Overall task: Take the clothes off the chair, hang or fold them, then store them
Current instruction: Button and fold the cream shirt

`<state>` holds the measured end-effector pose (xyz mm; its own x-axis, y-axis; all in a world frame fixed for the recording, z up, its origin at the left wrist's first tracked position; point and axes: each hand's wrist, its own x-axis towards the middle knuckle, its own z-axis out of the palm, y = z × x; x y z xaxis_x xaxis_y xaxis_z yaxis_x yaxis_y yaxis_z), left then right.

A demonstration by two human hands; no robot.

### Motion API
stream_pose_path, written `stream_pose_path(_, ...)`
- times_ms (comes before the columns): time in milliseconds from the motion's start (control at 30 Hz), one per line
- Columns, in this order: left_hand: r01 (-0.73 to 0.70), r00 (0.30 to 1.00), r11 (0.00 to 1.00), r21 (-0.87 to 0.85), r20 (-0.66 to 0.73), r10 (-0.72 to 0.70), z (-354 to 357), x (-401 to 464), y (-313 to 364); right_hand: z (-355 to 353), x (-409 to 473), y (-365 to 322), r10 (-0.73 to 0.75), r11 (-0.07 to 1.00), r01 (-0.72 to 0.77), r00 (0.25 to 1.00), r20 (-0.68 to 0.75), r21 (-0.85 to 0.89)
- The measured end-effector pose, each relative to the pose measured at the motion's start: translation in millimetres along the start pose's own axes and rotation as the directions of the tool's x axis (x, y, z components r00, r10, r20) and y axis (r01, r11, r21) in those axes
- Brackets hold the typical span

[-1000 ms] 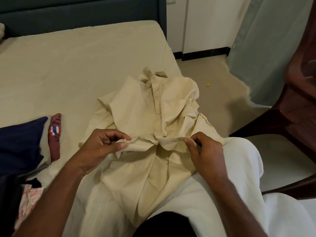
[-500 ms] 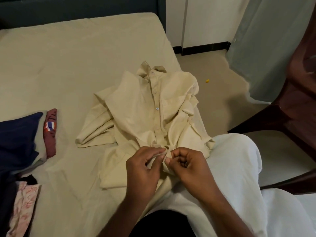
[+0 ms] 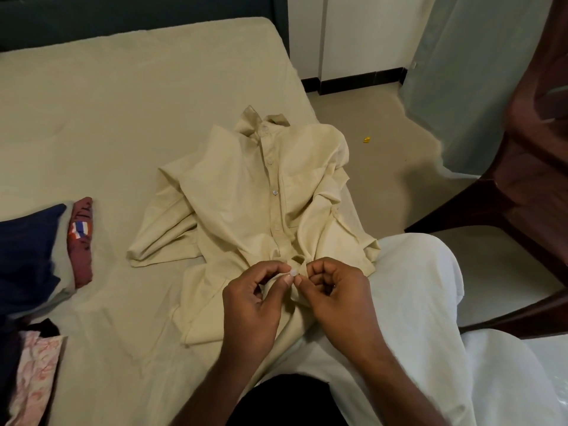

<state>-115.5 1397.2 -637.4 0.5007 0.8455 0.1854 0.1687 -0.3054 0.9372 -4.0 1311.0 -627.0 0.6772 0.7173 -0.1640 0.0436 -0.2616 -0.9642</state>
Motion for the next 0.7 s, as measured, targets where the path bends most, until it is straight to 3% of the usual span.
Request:
stream_pose_path(433, -0.155, 0.987, 0.978, 0.136, -0.024, 0.16, 0.1, 4.1, 0.8, -4.3, 1.7, 2.9, -0.062, 0.996, 0.061, 0.998, 0.018, 0.058)
stream_pose_path(700, -0.068, 0.996, 0.996, 0.065, 0.062, 0.064, 0.8, 6.6, 2.6, -1.8, 0.3, 4.1, -0.162, 0.987, 0.163, 0.985, -0.063, 0.014)
